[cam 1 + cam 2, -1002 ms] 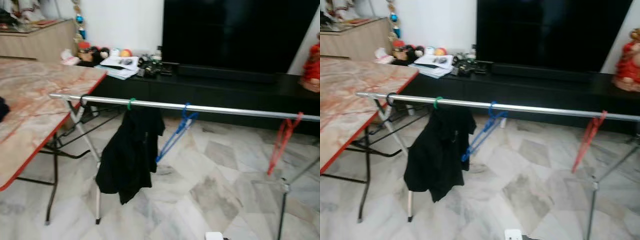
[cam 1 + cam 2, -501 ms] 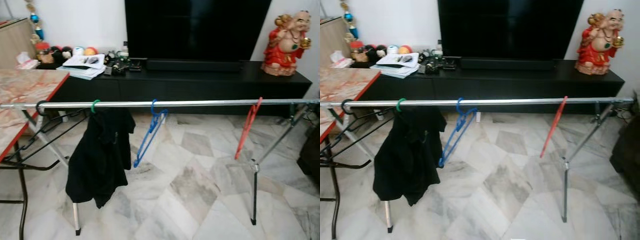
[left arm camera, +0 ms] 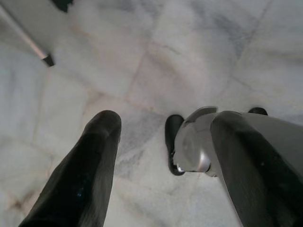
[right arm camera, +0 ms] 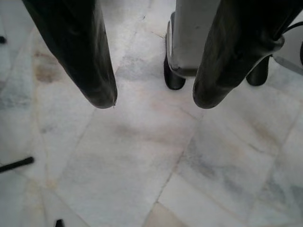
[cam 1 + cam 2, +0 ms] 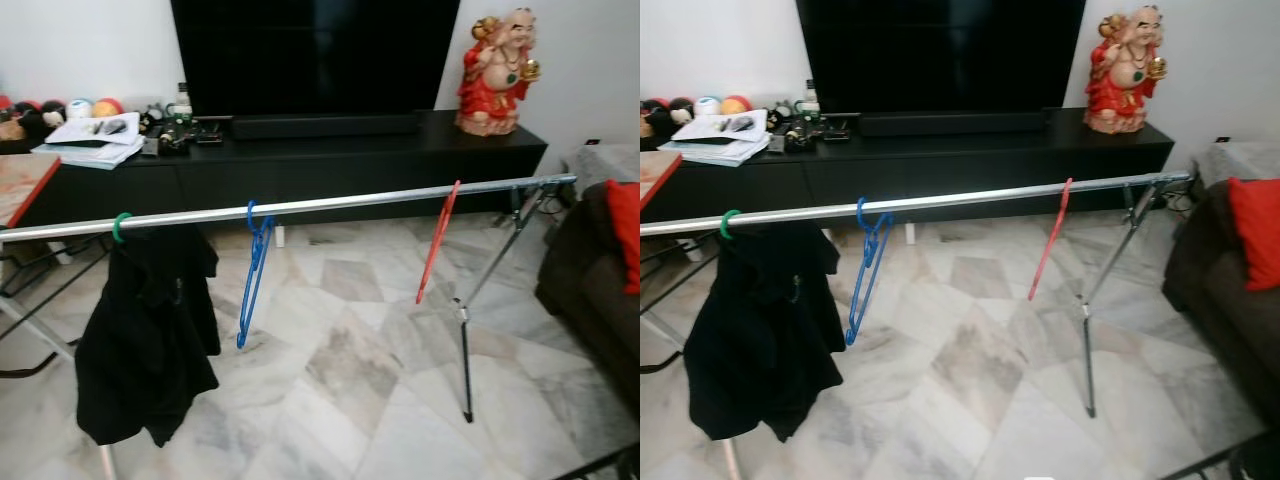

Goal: Hang hanger

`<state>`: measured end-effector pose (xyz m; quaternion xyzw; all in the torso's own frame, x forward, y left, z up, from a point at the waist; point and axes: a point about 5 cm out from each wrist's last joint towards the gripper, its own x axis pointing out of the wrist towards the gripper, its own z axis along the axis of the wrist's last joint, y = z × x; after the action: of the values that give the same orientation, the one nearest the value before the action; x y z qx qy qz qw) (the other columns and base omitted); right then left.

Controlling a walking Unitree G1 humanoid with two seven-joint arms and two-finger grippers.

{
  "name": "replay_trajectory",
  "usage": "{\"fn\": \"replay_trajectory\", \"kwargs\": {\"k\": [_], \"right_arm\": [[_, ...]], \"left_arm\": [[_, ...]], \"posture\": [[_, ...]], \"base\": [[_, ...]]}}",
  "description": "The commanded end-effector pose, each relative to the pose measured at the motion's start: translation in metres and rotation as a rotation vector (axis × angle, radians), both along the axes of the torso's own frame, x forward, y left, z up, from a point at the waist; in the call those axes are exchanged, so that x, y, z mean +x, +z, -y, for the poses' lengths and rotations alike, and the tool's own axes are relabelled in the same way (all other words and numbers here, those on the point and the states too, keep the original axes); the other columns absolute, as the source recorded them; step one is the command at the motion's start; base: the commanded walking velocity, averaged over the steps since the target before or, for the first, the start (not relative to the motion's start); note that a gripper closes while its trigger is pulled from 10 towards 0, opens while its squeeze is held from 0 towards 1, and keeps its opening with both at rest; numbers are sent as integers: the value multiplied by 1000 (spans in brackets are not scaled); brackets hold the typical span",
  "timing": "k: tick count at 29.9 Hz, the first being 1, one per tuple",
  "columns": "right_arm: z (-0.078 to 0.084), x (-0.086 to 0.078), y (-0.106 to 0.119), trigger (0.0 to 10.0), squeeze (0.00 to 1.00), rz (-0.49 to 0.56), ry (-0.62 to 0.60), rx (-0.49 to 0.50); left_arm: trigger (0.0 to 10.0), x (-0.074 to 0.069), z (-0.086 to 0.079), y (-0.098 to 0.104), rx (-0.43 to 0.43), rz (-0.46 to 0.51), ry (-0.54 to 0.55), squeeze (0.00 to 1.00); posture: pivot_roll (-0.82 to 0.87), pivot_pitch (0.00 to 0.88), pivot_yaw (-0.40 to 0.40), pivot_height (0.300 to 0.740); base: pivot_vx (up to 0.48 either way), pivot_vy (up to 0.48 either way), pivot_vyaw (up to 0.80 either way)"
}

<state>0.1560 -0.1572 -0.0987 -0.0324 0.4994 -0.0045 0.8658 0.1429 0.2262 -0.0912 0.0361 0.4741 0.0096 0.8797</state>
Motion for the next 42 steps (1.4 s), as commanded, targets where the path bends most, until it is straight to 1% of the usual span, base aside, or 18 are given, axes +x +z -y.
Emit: {"fn": "replay_trajectory", "kwargs": {"k": [1,34,42], "right_arm": [[2,-1,0,10000,0,-6,-1,-4],[1,-1,0,10000,0,-5,-1,-3],[1,0,0,10000,0,-6,1,-3]], "left_arm": [[10000,-3,1,-2,-8,-14,3,0],[10000,-5,2,-2,-16,-18,3,0],[10000,-9,-4,-3,-15,-34,18,0]], "posture": [[171,0,3,740],[171,0,8,740],[172,0,8,740]], "base": [[0,0,-781],[0,0,-781],[0,0,-781]]}}
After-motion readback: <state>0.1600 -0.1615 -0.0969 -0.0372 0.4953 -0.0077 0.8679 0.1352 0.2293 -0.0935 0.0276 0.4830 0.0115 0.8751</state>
